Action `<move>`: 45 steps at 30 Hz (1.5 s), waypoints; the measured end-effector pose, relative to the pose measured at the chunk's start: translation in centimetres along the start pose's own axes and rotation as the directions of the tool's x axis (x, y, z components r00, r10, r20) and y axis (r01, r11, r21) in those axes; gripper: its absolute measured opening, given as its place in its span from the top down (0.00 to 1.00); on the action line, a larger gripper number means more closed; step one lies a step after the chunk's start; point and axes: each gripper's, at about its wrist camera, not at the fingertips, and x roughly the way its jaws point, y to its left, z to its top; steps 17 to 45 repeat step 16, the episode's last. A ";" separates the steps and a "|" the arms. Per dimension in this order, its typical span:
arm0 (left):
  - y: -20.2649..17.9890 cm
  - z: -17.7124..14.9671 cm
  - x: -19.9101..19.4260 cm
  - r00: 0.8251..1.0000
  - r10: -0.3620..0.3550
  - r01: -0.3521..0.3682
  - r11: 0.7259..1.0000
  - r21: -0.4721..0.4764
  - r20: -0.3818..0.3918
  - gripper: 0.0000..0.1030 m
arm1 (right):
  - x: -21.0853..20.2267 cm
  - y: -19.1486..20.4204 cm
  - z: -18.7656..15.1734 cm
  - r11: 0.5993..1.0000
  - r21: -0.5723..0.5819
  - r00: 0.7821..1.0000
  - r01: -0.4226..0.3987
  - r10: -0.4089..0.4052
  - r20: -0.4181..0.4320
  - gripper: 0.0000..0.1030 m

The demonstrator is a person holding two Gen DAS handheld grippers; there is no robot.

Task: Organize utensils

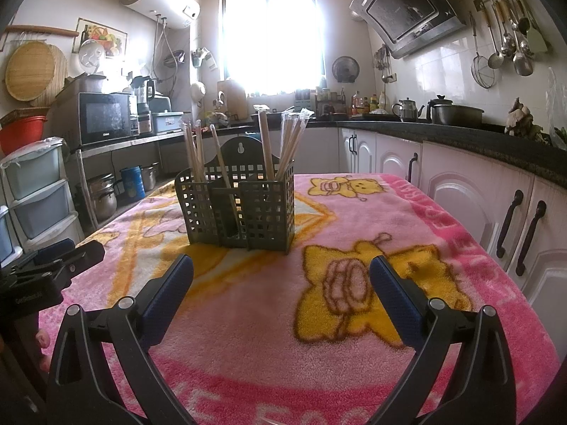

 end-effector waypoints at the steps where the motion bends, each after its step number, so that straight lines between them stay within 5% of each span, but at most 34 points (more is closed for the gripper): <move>1: -0.1 0.0 0.0 1.000 0.018 -0.018 1.000 0.004 -0.005 0.11 | 0.0 0.0 0.0 1.000 0.000 1.000 0.000 0.000 0.000 0.06; 8: 0.4 0.0 0.6 0.999 0.024 -0.024 1.000 -0.019 -0.046 0.11 | 0.0 -0.3 0.0 1.000 0.003 1.000 -0.005 0.005 -0.006 0.06; 13: 5.2 1.4 3.1 0.980 0.083 -0.101 0.990 -0.095 -0.183 0.11 | 1.7 -4.6 1.0 0.993 0.103 0.993 0.061 -0.050 -0.109 0.06; 16: 10.3 2.4 5.2 0.942 0.167 -0.216 0.966 -0.145 -0.292 0.11 | 6.0 -10.4 1.2 0.966 0.112 0.915 0.232 -0.178 -0.361 0.06; 45: 10.3 2.4 5.2 0.942 0.167 -0.216 0.966 -0.145 -0.292 0.11 | 6.0 -10.4 1.2 0.966 0.112 0.915 0.232 -0.178 -0.361 0.06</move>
